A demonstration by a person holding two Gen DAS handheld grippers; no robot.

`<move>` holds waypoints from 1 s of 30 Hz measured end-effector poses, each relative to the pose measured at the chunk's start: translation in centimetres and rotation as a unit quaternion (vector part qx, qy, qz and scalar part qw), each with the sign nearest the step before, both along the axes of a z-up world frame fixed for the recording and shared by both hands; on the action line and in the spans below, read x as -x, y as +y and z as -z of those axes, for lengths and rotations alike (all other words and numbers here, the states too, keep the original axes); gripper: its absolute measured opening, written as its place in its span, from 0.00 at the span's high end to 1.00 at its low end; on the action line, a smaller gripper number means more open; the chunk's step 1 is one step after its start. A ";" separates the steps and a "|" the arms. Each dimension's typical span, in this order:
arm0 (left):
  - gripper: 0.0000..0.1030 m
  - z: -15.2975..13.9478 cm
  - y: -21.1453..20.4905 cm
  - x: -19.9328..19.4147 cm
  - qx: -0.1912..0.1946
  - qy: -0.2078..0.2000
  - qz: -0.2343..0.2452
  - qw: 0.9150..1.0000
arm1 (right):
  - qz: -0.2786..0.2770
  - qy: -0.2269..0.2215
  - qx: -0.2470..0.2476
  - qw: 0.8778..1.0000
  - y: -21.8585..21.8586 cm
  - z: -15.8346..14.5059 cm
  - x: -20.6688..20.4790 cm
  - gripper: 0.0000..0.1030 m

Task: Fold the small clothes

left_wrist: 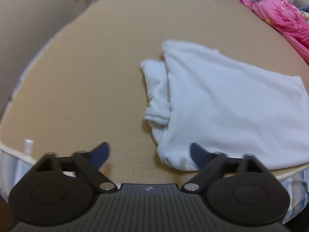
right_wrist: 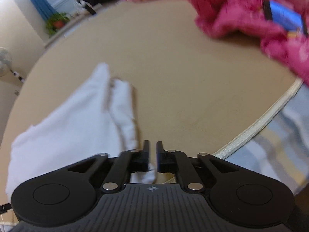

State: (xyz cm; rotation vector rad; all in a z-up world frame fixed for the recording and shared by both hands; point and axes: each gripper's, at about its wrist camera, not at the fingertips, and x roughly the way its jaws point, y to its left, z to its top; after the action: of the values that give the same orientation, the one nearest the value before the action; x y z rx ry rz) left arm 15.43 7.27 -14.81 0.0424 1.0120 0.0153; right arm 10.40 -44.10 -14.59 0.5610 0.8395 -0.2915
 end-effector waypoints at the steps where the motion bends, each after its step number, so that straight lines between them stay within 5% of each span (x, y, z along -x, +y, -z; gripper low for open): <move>1: 0.00 -0.7 -0.3 0.8 0.001 -0.006 -0.002 1.000 | -0.006 -0.009 0.007 1.000 0.7 -1.1 0.5 0.56; 6: 0.01 -3.7 -2.5 4.5 0.018 0.001 -0.015 1.000 | -0.086 -0.058 0.046 0.994 8.1 -6.3 3.8 0.20; 11: 0.01 -4.9 -5.5 8.0 -0.024 0.030 -0.022 0.999 | -0.126 -0.063 0.058 0.988 14.1 -8.2 6.8 0.20; 17: 0.01 -5.6 -6.6 11.7 -0.022 0.015 -0.008 1.000 | -0.153 -0.046 0.054 0.986 18.2 -9.0 10.7 0.20; 30: 0.01 -5.7 -7.8 15.1 -0.023 0.010 0.010 1.000 | -0.154 -0.047 0.075 0.984 19.0 -9.4 12.6 0.20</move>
State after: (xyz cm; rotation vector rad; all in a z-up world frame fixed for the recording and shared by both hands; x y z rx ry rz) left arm 0.31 -0.51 -9.09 0.0951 1.0321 0.0208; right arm -2.20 -25.13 -5.16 0.2966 0.7925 -0.0442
